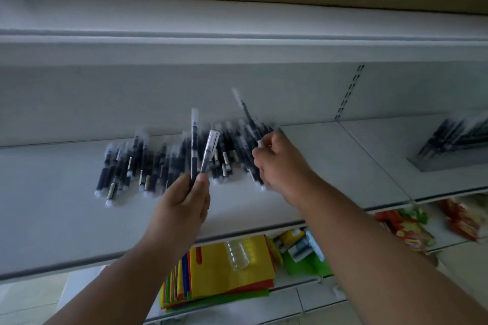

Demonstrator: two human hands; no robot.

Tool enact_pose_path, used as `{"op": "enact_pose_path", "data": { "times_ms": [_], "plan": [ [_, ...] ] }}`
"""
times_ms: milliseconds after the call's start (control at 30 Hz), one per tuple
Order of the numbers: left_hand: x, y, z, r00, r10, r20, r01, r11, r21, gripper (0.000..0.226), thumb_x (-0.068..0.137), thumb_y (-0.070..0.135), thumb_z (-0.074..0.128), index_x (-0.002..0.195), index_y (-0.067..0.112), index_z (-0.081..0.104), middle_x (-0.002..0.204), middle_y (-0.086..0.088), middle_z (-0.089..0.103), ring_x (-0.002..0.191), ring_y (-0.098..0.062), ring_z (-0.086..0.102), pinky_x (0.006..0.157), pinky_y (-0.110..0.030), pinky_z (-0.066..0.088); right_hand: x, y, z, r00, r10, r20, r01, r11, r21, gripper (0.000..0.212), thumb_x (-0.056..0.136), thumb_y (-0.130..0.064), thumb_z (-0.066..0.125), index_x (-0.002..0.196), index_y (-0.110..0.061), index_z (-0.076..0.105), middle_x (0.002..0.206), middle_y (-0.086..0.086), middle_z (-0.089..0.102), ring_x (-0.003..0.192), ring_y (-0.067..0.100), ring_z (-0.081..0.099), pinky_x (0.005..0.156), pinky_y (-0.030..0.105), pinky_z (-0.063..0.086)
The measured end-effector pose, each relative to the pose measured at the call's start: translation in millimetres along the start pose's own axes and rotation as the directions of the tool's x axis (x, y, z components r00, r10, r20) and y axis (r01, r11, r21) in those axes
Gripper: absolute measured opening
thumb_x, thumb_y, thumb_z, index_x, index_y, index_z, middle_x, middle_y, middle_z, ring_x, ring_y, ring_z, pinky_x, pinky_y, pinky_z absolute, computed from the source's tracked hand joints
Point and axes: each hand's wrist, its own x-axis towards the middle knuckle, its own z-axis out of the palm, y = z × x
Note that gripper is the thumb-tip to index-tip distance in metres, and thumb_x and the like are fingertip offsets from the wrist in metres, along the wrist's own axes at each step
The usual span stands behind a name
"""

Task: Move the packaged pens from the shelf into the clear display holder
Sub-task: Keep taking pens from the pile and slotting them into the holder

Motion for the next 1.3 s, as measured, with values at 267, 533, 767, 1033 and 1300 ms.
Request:
{"op": "enact_pose_path", "data": {
  "times_ms": [267, 533, 767, 1033, 1300],
  "plan": [
    [-12.9, -17.7, 114.6, 0.990, 0.095, 0.104, -0.102, 0.993, 0.055, 0.025, 0.104, 0.016, 0.043, 0.082, 0.010, 0.054, 0.061, 0.003, 0.040, 0.056, -0.012, 0.034, 0.052, -0.027, 0.026, -57.9, 48.6, -116.6, 0.947, -0.097, -0.305, 0.151, 0.975, 0.160, 0.032, 0.104, -0.031, 0.041, 0.080, -0.013, 0.054, 0.061, 0.001, 0.050, 0.050, 0.013, 0.045, 0.051, 0.028, 0.037],
    [-51.6, -54.2, 278.3, 0.971, 0.116, 0.208, -0.138, 0.986, 0.094, 0.023, 0.105, 0.018, 0.041, 0.095, 0.019, 0.062, 0.057, 0.005, 0.040, 0.050, -0.012, 0.034, 0.047, -0.027, 0.029, -132.1, 106.7, -289.1, 0.876, -0.145, -0.460, 0.019, 0.963, -0.268, 0.039, 0.101, -0.041, 0.040, 0.104, -0.011, 0.065, 0.089, 0.005, 0.067, 0.081, 0.012, 0.060, 0.074, 0.031, 0.049],
    [-67.8, -66.8, 364.3, 0.977, 0.110, 0.185, -0.141, 0.976, 0.164, 0.024, 0.103, 0.028, 0.043, 0.086, 0.016, 0.055, 0.059, 0.003, 0.042, 0.052, -0.014, 0.035, 0.048, -0.033, 0.028, -128.6, 148.3, -382.0, 0.864, -0.094, -0.494, -0.040, 0.967, -0.253, 0.018, 0.100, -0.034, 0.050, 0.099, -0.023, 0.064, 0.094, 0.003, 0.066, 0.080, 0.013, 0.063, 0.067, 0.030, 0.052],
    [-13.3, -69.6, 408.2, 0.985, 0.078, 0.153, -0.084, 0.996, 0.035, 0.030, 0.105, 0.017, 0.043, 0.078, 0.018, 0.055, 0.060, 0.005, 0.040, 0.056, -0.014, 0.033, 0.052, -0.030, 0.026, -70.8, 161.1, -415.6, 0.835, -0.187, -0.517, 0.112, 0.978, -0.173, 0.013, 0.098, -0.019, 0.057, 0.090, -0.026, 0.049, 0.078, -0.001, 0.070, 0.068, 0.010, 0.069, 0.063, 0.027, 0.050],
    [10.5, -71.5, 424.8, 0.991, 0.038, 0.125, -0.040, 0.999, 0.012, 0.026, 0.105, 0.014, 0.040, 0.082, 0.011, 0.050, 0.058, 0.007, 0.036, 0.052, -0.011, 0.029, 0.050, -0.027, 0.024, -9.3, 154.1, -412.3, 0.878, -0.309, -0.364, 0.197, 0.929, -0.315, 0.027, 0.098, -0.026, 0.056, 0.081, -0.005, 0.051, 0.074, 0.009, 0.063, 0.071, 0.017, 0.067, 0.064, 0.041, 0.054]
  ]
}}
